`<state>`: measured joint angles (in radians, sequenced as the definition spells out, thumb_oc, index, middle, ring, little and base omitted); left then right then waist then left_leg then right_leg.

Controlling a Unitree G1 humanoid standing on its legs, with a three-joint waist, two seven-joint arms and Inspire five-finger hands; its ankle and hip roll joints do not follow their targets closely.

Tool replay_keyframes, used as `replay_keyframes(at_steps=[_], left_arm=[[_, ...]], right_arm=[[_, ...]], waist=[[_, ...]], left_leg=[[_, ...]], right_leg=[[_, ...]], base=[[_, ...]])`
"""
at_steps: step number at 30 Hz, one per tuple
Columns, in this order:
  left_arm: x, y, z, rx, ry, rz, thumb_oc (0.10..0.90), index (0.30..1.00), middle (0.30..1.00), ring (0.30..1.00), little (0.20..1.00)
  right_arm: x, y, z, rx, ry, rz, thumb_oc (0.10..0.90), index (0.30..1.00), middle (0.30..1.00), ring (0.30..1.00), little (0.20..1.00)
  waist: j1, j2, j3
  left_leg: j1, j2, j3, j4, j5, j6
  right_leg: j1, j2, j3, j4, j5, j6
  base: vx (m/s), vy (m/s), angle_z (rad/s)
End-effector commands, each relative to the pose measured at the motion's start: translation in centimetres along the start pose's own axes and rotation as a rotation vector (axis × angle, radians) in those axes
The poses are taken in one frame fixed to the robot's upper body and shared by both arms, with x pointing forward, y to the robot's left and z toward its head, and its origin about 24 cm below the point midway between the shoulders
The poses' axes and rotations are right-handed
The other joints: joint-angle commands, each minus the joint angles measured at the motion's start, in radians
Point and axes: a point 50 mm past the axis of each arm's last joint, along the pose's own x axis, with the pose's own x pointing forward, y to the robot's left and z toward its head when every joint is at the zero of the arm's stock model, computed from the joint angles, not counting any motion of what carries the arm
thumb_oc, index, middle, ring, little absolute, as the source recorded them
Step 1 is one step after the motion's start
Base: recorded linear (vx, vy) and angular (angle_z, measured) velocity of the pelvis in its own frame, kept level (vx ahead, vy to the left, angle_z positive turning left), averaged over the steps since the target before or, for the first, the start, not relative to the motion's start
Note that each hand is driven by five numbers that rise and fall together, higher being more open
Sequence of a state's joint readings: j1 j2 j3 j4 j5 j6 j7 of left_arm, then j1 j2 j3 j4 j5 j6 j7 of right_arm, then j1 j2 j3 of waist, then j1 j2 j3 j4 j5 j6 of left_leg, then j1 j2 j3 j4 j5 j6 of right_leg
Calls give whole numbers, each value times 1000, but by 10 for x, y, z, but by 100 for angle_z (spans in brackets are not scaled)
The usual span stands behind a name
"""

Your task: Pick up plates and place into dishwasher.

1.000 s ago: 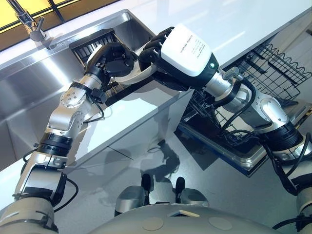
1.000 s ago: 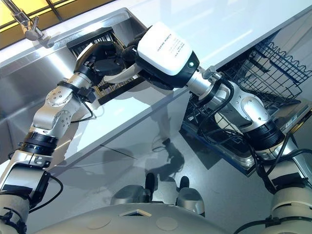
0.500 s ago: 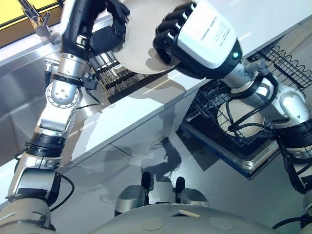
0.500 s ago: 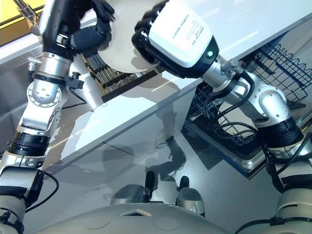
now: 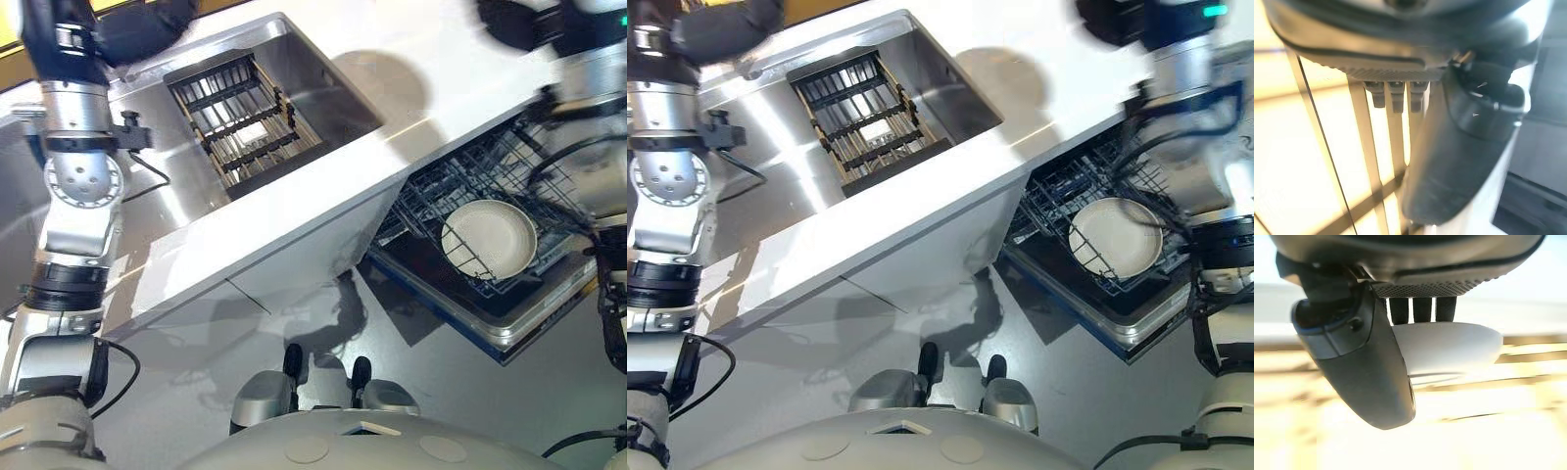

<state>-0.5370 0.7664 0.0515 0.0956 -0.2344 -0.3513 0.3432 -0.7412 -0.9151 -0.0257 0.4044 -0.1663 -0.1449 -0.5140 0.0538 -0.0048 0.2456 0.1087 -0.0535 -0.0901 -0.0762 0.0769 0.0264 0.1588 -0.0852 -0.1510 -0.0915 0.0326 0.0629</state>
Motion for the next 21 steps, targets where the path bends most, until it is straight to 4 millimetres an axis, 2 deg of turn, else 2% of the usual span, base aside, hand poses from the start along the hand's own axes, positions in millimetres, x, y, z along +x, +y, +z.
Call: replay_keyframes(at_steps=[1, 5, 10, 13, 17, 19, 21], left_arm=[[5, 10, -2, 70, -39, -6, 800, 900, 900, 900, 900], [-1, 14, -9, 98, 8, -12, 800, 900, 900, 900, 900], [-4, 19, -15, 143, 34, -4, 800, 900, 900, 900, 900], [-4, 22, -16, 217, 23, 4, 800, 900, 900, 900, 900], [-8, 29, -22, 269, 40, 26, 800, 900, 900, 900, 900], [-18, 32, -30, 263, 82, 31, 800, 900, 900, 900, 900], [-23, 32, -34, 255, 106, 25, 800, 900, 900, 900, 900]], right_arm=[[6, -27, -3, 158, 46, -186, 100, 300, 300, 300, 200], [-7, -30, -27, 131, 147, -178, 100, 300, 300, 300, 200], [-18, -34, -43, 115, 190, -156, 100, 300, 300, 300, 200], [-23, -32, -50, 199, 261, -135, 100, 300, 300, 300, 200], [-40, -25, -71, 437, 452, -93, 100, 300, 300, 300, 200], [-65, -19, -92, 528, 596, -54, 100, 300, 300, 300, 200], [-75, -18, -100, 495, 634, -27, 100, 300, 300, 300, 200]], waist=[[-17, 34, -204], [-24, 35, -201], [-34, 37, -197], [-40, 37, -194], [-49, 37, -188], [-56, 38, -183], [-58, 38, -182]], left_leg=[[19, -11, 28, -11, -121, -21], [21, -8, 39, -11, -121, -21], [24, -3, 54, -11, -121, -22], [26, -1, 60, -11, -122, -23], [27, 0, 69, -11, -123, -26], [26, 2, 75, -11, -124, -27], [26, 3, 77, -11, -124, -26]], right_leg=[[-36, 115, -24, 119, -179, -29], [-38, 114, -22, 122, -180, -29], [-41, 115, -17, 126, -179, -30], [-43, 116, -15, 131, -181, -30], [-48, 115, -14, 139, -184, -31], [-51, 114, -16, 143, -185, -30], [-52, 113, -17, 145, -187, -31]], base=[[0, 0, 0], [18, 1, -7], [15, 3, -5], [20, -5, -5], [15, 3, -12], [16, 10, -3], [0, 0, 0]])
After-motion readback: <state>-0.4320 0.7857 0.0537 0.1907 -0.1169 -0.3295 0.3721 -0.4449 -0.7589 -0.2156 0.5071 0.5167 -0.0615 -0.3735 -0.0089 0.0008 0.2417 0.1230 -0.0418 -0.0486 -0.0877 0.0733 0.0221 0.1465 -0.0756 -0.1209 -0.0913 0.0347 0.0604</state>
